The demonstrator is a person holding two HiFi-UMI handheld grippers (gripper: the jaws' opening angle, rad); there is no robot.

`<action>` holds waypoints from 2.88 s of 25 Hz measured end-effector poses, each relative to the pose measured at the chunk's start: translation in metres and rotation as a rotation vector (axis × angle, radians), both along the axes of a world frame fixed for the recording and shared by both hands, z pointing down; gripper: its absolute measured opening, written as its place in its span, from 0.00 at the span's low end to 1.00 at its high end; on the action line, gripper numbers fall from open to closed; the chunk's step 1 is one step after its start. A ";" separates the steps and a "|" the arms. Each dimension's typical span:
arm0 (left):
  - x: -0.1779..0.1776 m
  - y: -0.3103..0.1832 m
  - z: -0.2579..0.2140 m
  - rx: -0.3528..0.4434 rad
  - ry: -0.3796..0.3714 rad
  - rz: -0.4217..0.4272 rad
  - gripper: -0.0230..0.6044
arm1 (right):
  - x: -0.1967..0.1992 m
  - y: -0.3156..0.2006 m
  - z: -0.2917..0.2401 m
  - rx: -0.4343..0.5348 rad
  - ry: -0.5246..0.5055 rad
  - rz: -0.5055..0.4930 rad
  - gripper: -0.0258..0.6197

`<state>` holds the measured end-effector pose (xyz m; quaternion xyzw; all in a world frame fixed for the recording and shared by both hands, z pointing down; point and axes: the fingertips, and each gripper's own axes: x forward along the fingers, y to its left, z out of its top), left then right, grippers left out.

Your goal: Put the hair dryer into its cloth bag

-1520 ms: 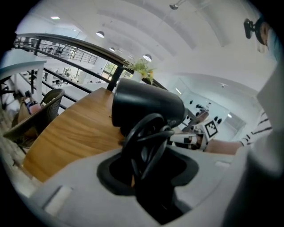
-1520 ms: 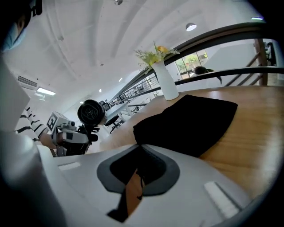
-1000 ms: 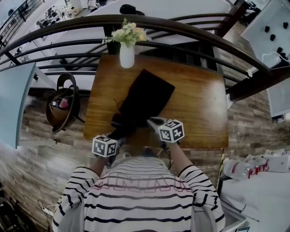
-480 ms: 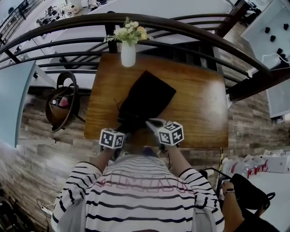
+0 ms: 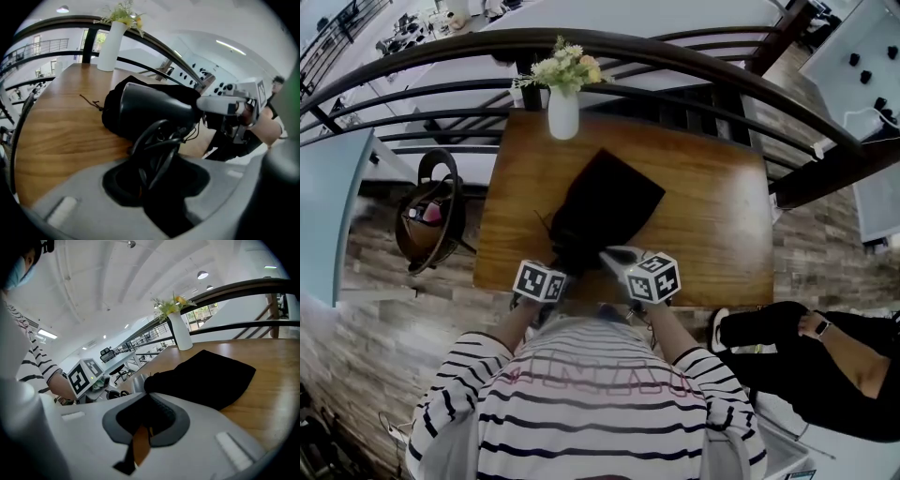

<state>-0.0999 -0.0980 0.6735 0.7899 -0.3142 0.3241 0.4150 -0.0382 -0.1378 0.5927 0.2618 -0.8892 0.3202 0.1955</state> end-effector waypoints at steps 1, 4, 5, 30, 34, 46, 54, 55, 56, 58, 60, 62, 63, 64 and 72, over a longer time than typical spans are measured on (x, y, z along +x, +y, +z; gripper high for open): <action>0.000 -0.001 0.002 0.004 -0.023 0.015 0.28 | -0.001 0.000 -0.001 0.002 -0.003 -0.006 0.05; 0.003 -0.006 0.008 0.009 -0.066 0.026 0.28 | -0.005 0.001 -0.004 0.012 -0.005 -0.029 0.05; 0.005 -0.008 0.009 0.010 -0.071 0.022 0.28 | -0.006 0.002 -0.004 0.014 -0.006 -0.036 0.05; 0.023 -0.030 0.026 0.086 -0.285 0.182 0.29 | -0.002 0.014 -0.019 0.157 -0.038 -0.155 0.05; 0.034 -0.031 0.023 0.037 -0.201 0.134 0.29 | 0.000 0.015 -0.014 0.144 -0.035 -0.151 0.05; 0.066 -0.052 -0.010 -0.005 0.034 0.032 0.29 | 0.018 0.019 0.000 0.130 0.014 -0.136 0.05; 0.085 -0.070 -0.004 -0.005 0.080 0.006 0.29 | 0.020 0.016 -0.002 0.129 0.006 -0.153 0.05; 0.088 -0.073 -0.003 -0.008 0.087 0.005 0.29 | 0.021 0.016 -0.001 0.127 0.009 -0.155 0.05; 0.092 -0.075 -0.003 -0.010 0.093 0.006 0.29 | 0.022 0.015 0.000 0.126 0.011 -0.157 0.05; 0.097 -0.080 -0.001 -0.004 0.097 0.009 0.29 | 0.022 0.014 0.001 0.124 0.010 -0.159 0.05; 0.101 -0.087 0.001 0.004 0.095 0.009 0.29 | 0.023 0.012 0.002 0.123 0.006 -0.159 0.05; 0.104 -0.093 0.002 0.010 0.097 0.005 0.29 | 0.025 0.009 0.002 0.121 -0.001 -0.160 0.05; 0.105 -0.097 0.002 0.012 0.101 0.002 0.29 | 0.026 0.008 0.002 0.119 -0.005 -0.159 0.05; 0.107 -0.100 0.003 0.014 0.105 0.001 0.29 | 0.026 0.007 0.001 0.118 -0.009 -0.159 0.05; 0.125 -0.123 0.011 0.045 0.088 0.013 0.29 | 0.040 0.000 0.004 0.110 -0.023 -0.143 0.05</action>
